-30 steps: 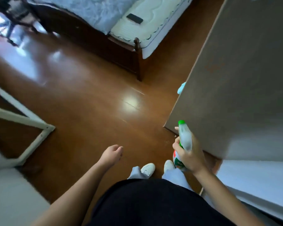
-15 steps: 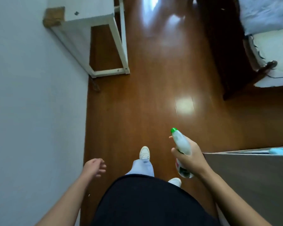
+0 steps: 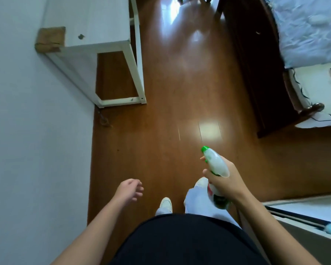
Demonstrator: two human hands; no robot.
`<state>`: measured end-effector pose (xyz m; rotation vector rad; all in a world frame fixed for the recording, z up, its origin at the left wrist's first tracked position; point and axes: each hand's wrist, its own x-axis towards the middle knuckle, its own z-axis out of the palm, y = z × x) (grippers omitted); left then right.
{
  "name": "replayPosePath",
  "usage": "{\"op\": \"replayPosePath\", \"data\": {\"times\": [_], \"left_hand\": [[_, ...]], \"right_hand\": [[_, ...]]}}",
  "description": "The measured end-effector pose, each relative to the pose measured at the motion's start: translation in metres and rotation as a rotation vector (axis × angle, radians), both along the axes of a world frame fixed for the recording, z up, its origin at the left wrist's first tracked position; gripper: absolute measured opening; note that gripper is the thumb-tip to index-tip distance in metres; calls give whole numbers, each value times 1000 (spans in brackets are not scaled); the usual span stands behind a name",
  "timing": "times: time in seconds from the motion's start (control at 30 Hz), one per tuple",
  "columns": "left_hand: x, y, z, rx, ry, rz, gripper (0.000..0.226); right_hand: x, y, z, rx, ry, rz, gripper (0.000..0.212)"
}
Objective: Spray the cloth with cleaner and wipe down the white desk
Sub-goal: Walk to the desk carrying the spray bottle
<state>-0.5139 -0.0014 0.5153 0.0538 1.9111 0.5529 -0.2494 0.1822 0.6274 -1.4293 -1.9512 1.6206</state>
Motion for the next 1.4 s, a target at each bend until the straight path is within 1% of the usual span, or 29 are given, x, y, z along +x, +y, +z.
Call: {"op": "replayPosePath", "data": {"times": [0.1,0.23,0.37,0.47,0.63,0.73,0.87,1.0,1.13,1.23,1.33,1.4], "left_hand": [[-21,77,5,88,51,-47,25],[-48,160,9,113,126,-58,26],[-70,211,11,32,177,-4,25],[-83,233,9,-48,189,74,24],[-107,249,4,-182,117,187,24],[-131,271,-5,-263,84,283,24],[-177,334,-19,-267,53,351,24],[-233,439,-14,-199,48,273,24],[-286,563,6,-77,97,82,22],[-319,647,17,17,135,-17,21],[-350,710,16,46,158,-29,23],[-367,737,8,19,170,-8,26]], "right_hand": [[-5,54,-5,-36,28,-66,25],[-25,139,-12,-45,20,-58,21],[-53,226,-12,-31,13,-24,24],[-84,289,-2,-32,33,61,21],[-142,381,8,-28,52,190,20],[-180,433,4,-7,47,226,21],[-232,500,-2,1,13,236,29],[-279,562,2,13,-7,210,31],[-317,623,12,31,4,155,33],[-343,671,15,14,8,142,34],[-376,722,11,8,0,153,31],[-401,758,5,5,-6,185,32]]}}
